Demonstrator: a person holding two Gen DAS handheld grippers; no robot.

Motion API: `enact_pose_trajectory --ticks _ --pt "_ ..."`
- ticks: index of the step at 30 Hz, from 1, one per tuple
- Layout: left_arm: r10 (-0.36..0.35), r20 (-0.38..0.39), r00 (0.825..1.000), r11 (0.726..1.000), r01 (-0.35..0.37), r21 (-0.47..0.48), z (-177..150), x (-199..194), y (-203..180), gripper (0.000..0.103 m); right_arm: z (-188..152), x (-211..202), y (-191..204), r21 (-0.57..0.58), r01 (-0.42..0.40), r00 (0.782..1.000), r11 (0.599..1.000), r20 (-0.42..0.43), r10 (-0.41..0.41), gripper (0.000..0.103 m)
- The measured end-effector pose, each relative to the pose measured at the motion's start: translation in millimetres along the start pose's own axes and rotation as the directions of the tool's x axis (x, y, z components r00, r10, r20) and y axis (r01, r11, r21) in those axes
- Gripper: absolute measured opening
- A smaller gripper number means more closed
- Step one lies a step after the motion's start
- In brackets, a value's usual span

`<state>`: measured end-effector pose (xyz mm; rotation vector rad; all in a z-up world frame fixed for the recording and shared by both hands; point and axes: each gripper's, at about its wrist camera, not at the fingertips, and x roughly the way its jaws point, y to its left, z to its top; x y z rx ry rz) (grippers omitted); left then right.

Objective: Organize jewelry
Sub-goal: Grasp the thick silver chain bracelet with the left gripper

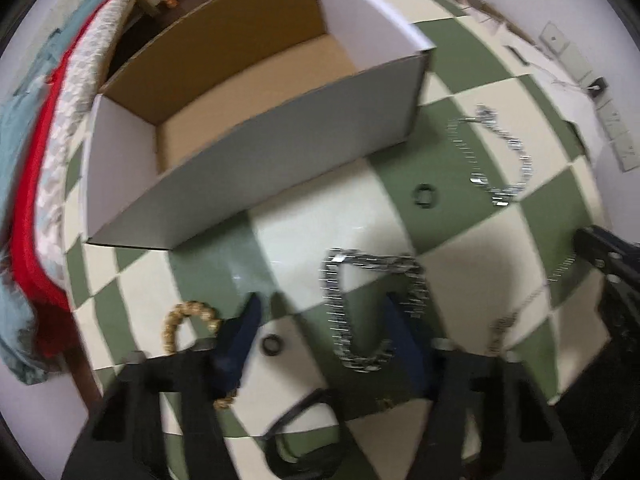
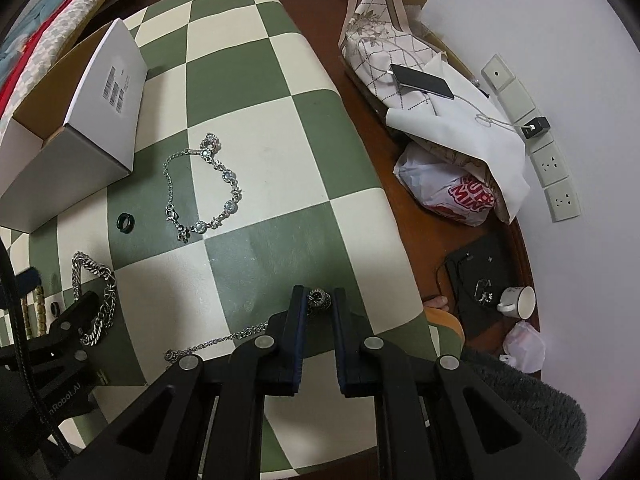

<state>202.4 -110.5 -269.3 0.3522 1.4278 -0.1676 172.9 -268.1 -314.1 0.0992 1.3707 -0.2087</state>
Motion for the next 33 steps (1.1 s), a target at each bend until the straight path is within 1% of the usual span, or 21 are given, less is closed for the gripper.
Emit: enact_pose_trajectory --ticks 1,2,3,5,6,7,9,11,12,13,17,19,21,22,24,26,27,29,30,31,33 --pt "-0.029 0.002 1.0 1.0 0.029 0.005 -0.6 -0.7 -2.1 0.012 -0.3 -0.3 -0.4 0.002 -0.004 1.0 1.0 0.0 0.004 0.013" --pt "-0.025 0.001 1.0 1.0 0.025 0.014 -1.3 -0.6 -5.0 0.006 0.5 0.2 -1.5 0.004 -0.007 1.0 1.0 0.0 0.007 0.013" --pt "0.008 0.008 1.0 0.999 -0.009 0.031 -2.1 -0.2 -8.4 0.005 0.9 1.1 -2.7 0.007 -0.01 1.0 1.0 0.0 0.01 0.013" --pt "0.014 0.016 1.0 1.0 -0.015 0.027 -2.6 0.2 -7.3 0.004 0.7 0.7 -2.9 0.012 -0.015 1.0 1.0 0.0 0.015 0.013" --pt "0.006 0.019 1.0 1.0 -0.006 0.014 -3.6 0.1 -4.3 0.004 0.0 0.4 -3.3 0.015 -0.019 1.0 1.0 -0.001 0.019 0.013" --pt "0.001 0.02 1.0 1.0 -0.001 0.006 -5.2 -1.7 -5.7 0.0 0.9 1.1 -3.6 0.021 -0.028 1.0 0.999 -0.002 0.028 0.013" --pt "-0.019 0.034 0.999 0.999 0.019 -0.027 -8.2 -8.3 -0.4 0.0 0.3 0.2 -6.5 0.038 -0.07 0.998 0.997 -0.006 0.07 0.013" --pt "-0.032 0.059 0.998 0.998 0.035 -0.059 -12.8 -16.3 8.2 0.0 -1.9 -4.9 -6.0 0.039 -0.084 0.996 0.996 0.004 0.084 0.013" --pt "-0.031 0.075 0.997 0.997 0.036 -0.069 -14.2 -21.4 13.2 0.0 -3.3 -9.5 -5.8 0.039 -0.093 0.996 0.995 0.013 0.093 0.013" --pt "-0.03 0.086 0.996 0.996 0.036 -0.076 -18.6 -26.2 9.6 0.0 -3.6 -13.6 -4.6 0.038 -0.098 0.995 0.994 0.02 0.097 0.013" --pt "-0.026 0.141 0.99 0.994 0.041 -0.104 -25.5 -47.6 26.0 0.0 -5.1 -35.4 0.0 0.019 -0.118 0.991 0.993 0.06 0.116 0.013" --pt "-0.034 0.161 0.986 0.992 0.053 -0.116 -24.4 -55.1 37.2 0.0 -4.7 -46.0 1.8 0.015 -0.129 0.989 0.992 0.079 0.127 0.013" --pt "-0.033 0.176 0.984 0.991 0.055 -0.123 -24.6 -62.2 38.7 0.0 -2.4 -54.8 3.6 0.01 -0.137 0.986 0.99 0.092 0.136 0.013" --pt "-0.039 0.182 0.982 0.99 0.064 -0.128 -26.1 -64.4 41.0 0.0 -1.6 -60.5 4.7 0.006 -0.142 0.985 0.99 0.102 0.141 0.012" --pt "-0.104 0.196 0.975 0.981 0.133 -0.14 -23.5 -64.3 47.8 0.0 -0.7 -66.8 7.1 0.0 -0.145 0.983 0.989 0.115 0.144 0.013" --pt "-0.16 0.182 0.97 0.973 0.186 -0.133 -15.2 -50.7 49.6 0.004 0.0 -70.0 8.8 -0.008 -0.142 0.982 0.99 0.123 0.142 0.013" --pt "-0.169 0.157 0.973 0.974 0.19 -0.125 -8.9 -42.6 46.7 0.005 0.9 -69.2 8.9 -0.009 -0.14 0.983 0.99 0.12 0.14 0.013" --pt "-0.154 0.118 0.981 0.982 0.165 -0.091 -2.1 -30.4 36.5 0.009 2.3 -64.1 6.5 -0.005 -0.139 0.984 0.99 0.109 0.139 0.013" --pt "-0.149 0.106 0.983 0.986 0.156 -0.061 -0.7 -22.7 32.5 0.02 2.0 -61.2 5.4 -0.002 -0.14 0.985 0.99 0.102 0.139 0.013" --pt "-0.143 0.093 0.985 0.989 0.146 -0.032 0.5 -15.1 28.1 0.039 1.5 -58.0 3.4 0.005 -0.143 0.985 0.99 0.094 0.142 0.013" --pt "-0.111 0.074 0.991 0.994 0.11 0.015 2.3 -4.6 21.4 0.064 0.8 -52.3 -1.3 0.018 -0.145 0.986 0.989 0.082 0.143 0.013"
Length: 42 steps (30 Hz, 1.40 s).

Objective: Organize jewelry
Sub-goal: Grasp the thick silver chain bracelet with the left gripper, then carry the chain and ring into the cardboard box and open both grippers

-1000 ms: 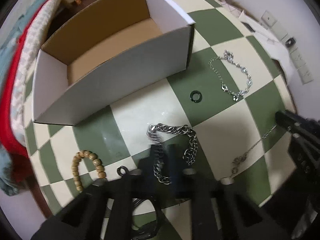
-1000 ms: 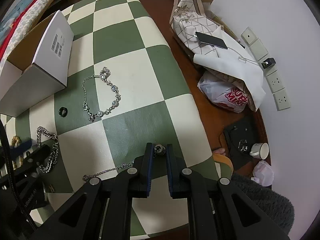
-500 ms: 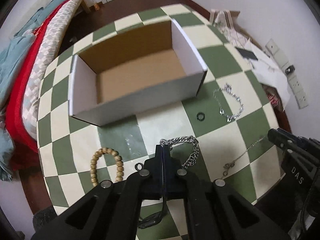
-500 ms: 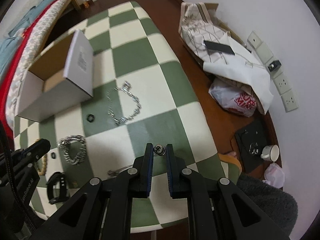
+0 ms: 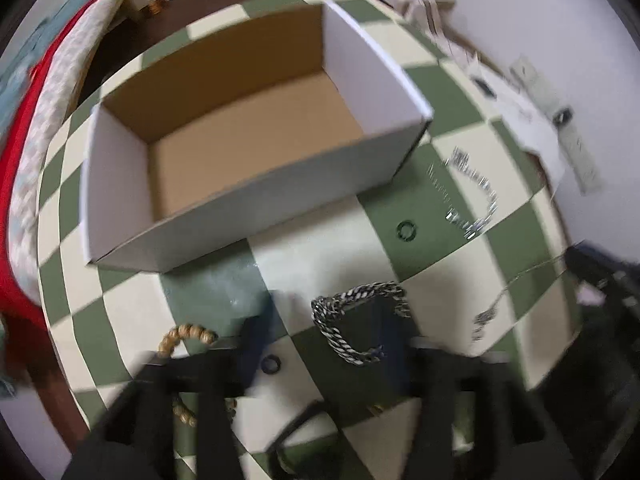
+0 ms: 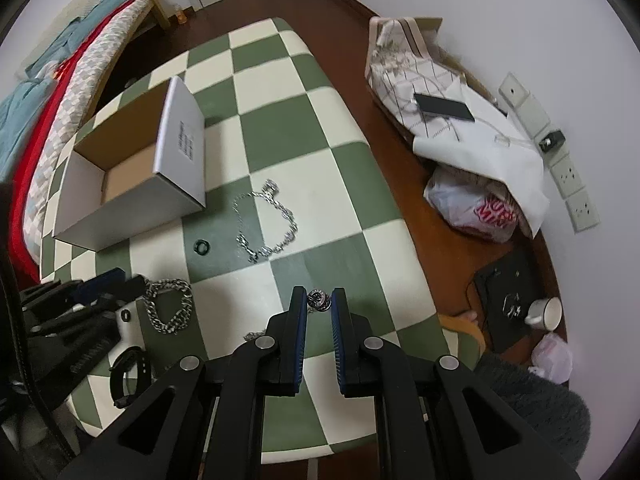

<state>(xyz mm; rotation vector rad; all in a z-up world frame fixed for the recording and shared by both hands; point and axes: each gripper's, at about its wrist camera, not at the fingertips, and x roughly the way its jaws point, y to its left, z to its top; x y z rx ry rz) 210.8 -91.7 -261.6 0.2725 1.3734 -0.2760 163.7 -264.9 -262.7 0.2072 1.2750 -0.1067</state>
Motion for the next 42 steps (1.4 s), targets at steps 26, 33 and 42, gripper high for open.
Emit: enact_pose_trajectory --ticks 26,33,42 --pt "0.055 0.169 0.984 0.991 -0.033 -0.13 -30.0 -51.0 23.7 0.001 5.4 -26.5 8.2 -0.007 -0.017 0.998 1.0 0.06 0.017 0.013" --pt "0.132 0.252 0.959 0.981 -0.09 -0.171 -27.4 -92.2 27.0 0.001 12.4 -57.8 33.5 -0.063 -0.03 0.992 0.998 0.118 0.037 0.013" --pt "0.164 0.345 0.924 0.967 -0.082 -0.24 -1.4 -150.8 53.4 0.001 38.3 -104.8 77.8 -0.16 -0.023 0.975 0.987 0.214 0.057 0.013"
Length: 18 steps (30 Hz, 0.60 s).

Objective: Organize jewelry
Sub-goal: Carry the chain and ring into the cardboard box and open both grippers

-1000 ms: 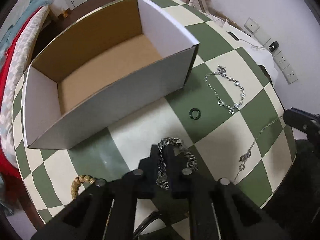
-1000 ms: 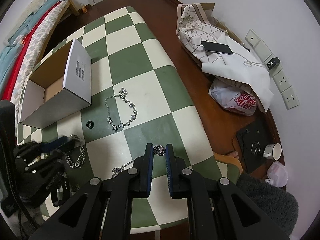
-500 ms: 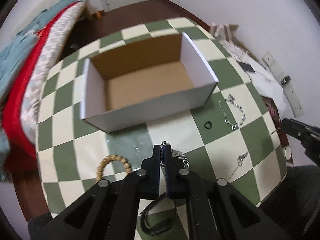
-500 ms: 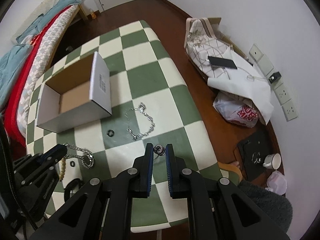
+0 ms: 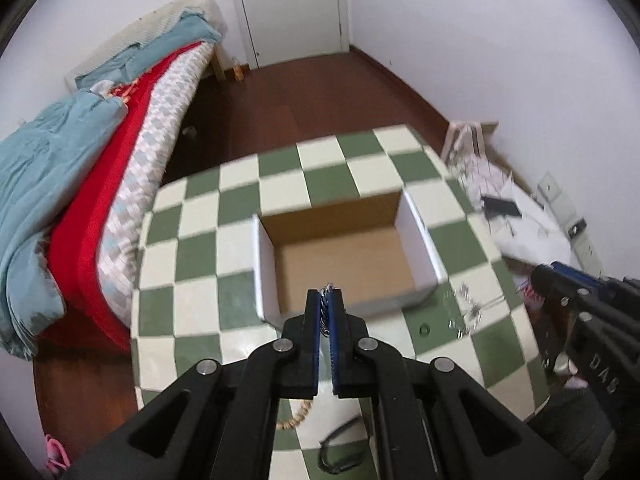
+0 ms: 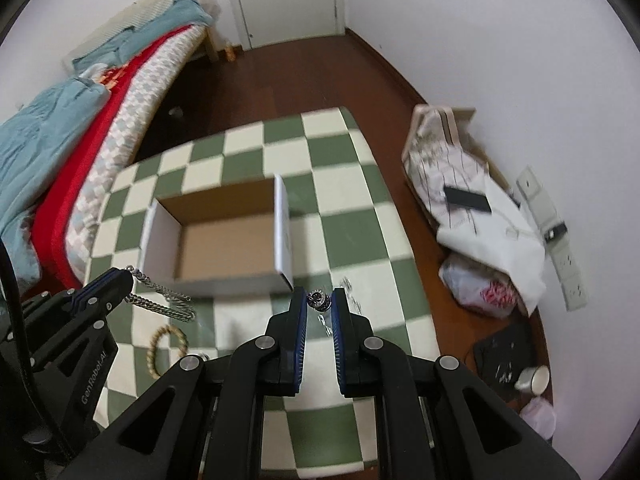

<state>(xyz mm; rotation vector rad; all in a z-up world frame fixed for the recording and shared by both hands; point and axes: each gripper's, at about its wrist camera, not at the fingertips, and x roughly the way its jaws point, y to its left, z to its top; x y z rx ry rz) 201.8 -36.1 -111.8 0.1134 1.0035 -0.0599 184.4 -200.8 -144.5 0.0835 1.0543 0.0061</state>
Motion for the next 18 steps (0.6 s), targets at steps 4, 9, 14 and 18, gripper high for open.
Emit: enact_pose_trajectory --ticks 4,9,14,18 --pt "0.03 0.052 0.998 0.999 -0.029 -0.027 23.5 -11.9 11.1 0.001 27.5 -13.5 14.0 -0.031 -0.004 0.999 1.0 0.052 0.005 0.013" --pt "0.026 0.069 0.997 0.996 -0.02 -0.086 54.1 -10.0 29.5 0.001 63.8 -19.6 30.9 -0.056 -0.016 0.995 0.998 0.096 0.022 0.013" --pt "0.015 0.036 0.999 0.993 -0.011 -0.116 73.8 11.6 42.1 0.001 93.8 -7.7 46.5 -0.082 -0.028 0.995 0.996 0.09 0.036 0.013" --pt "-0.013 -0.026 1.0 0.988 0.009 -0.153 80.0 41.2 52.6 0.001 109.5 15.3 55.0 -0.089 -0.047 0.997 0.995 0.056 0.052 0.013"
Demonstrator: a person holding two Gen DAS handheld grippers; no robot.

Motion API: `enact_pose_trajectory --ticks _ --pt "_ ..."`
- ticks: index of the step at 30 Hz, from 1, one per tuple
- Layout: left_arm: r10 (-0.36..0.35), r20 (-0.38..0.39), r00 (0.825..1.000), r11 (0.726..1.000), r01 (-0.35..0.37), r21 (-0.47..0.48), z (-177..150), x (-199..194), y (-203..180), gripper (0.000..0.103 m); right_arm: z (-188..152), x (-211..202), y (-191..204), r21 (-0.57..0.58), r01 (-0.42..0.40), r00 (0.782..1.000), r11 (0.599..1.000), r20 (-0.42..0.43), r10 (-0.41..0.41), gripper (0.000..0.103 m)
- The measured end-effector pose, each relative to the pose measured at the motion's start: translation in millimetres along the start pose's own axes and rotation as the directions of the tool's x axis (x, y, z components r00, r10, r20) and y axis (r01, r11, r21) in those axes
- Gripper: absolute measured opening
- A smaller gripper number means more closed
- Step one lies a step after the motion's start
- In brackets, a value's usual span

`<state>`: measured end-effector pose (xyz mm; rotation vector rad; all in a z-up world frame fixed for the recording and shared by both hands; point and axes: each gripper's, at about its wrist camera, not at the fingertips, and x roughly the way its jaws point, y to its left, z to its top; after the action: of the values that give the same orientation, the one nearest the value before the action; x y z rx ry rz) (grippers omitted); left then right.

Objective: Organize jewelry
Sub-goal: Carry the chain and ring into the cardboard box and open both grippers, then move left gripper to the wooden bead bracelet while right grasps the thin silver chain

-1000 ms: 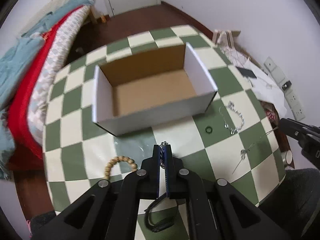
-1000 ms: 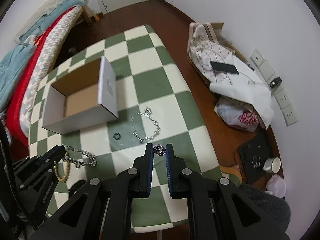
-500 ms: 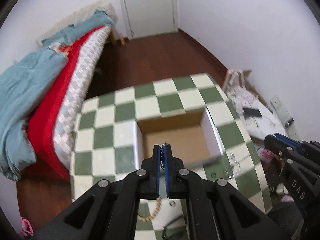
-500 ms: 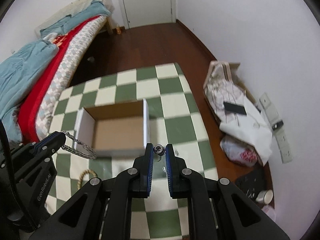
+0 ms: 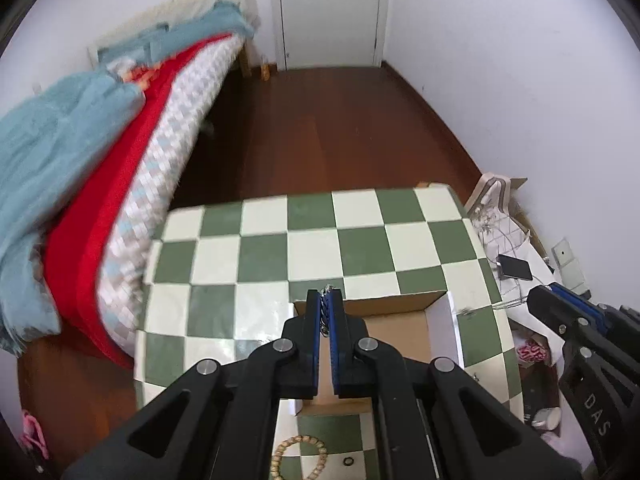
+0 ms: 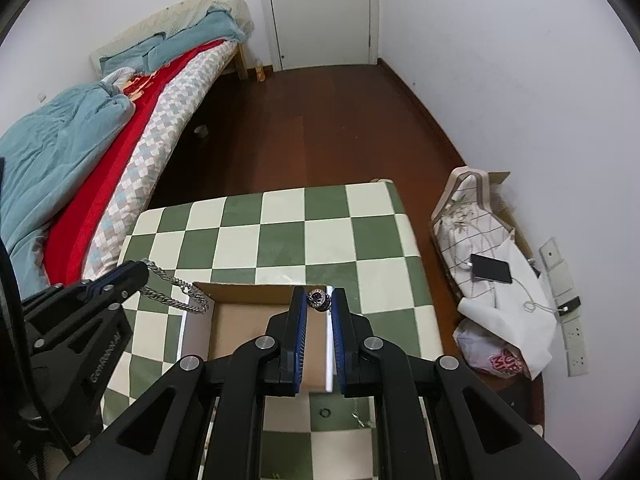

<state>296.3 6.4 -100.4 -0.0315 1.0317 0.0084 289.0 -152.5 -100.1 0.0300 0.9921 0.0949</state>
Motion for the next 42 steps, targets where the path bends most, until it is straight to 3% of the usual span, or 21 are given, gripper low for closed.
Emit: enact_pose_trajectory --ticks 11,18,19,20,21,22,23,24,26,29,42 --pt "-0.034 -0.142 0.989 0.999 0.028 -0.047 -3.4 68.4 12.8 0.002 -6.0 88.6 -2.5 0.021 -0.037 0.987 0.999 -0.158 0.04 0.013" --pt "-0.036 -0.16 0.986 0.997 0.025 -0.07 4.7 75.5 17.9 0.008 -6.1 126.3 -1.8 0.0 -0.072 0.967 0.997 -0.244 0.07 0.015" --pt "-0.021 -0.152 0.988 0.998 0.011 -0.066 6.4 73.1 18.1 0.014 -7.1 130.4 -0.2 -0.019 -0.054 0.963 0.998 -0.265 0.047 0.017" --pt "-0.006 -0.147 0.989 0.998 -0.002 -0.059 8.2 72.1 18.2 0.022 -7.7 132.0 -0.2 -0.022 -0.05 0.96 0.999 -0.276 0.042 0.033" --pt "0.022 -0.135 0.991 0.999 -0.029 -0.046 8.9 68.7 18.3 0.05 -9.9 132.9 0.0 -0.032 -0.037 0.959 0.999 -0.282 0.027 0.06" --pt "0.035 -0.117 0.993 0.998 -0.041 -0.047 8.9 64.6 20.2 0.087 -11.3 132.2 1.1 -0.049 -0.02 0.959 0.999 -0.285 0.006 0.073" --pt "0.038 -0.102 0.994 0.998 -0.043 -0.053 7.8 60.4 22.4 0.099 -13.6 130.9 2.0 -0.065 -0.004 0.958 0.998 -0.286 -0.015 0.085" --pt "0.05 -0.089 0.995 0.997 -0.055 -0.055 6.3 56.5 24.4 0.103 -16.7 129.7 2.5 -0.075 0.008 0.957 0.997 -0.288 -0.029 0.086" --pt "0.09 -0.086 0.992 0.995 -0.094 -0.043 3.0 53.0 26.8 0.103 -24.1 127.1 4.4 -0.099 0.026 0.954 0.995 -0.295 -0.054 0.087" --pt "0.121 -0.066 0.991 0.991 -0.124 -0.044 -7.3 47.8 31.9 0.103 -36.5 123.8 8.1 -0.125 0.049 0.952 0.991 -0.293 -0.085 0.097" --pt "0.174 0.008 0.985 0.984 -0.173 -0.034 -46.9 9.6 35.1 0.103 -71.2 82.8 11.7 -0.088 0.069 0.97 0.994 -0.227 -0.088 0.1"
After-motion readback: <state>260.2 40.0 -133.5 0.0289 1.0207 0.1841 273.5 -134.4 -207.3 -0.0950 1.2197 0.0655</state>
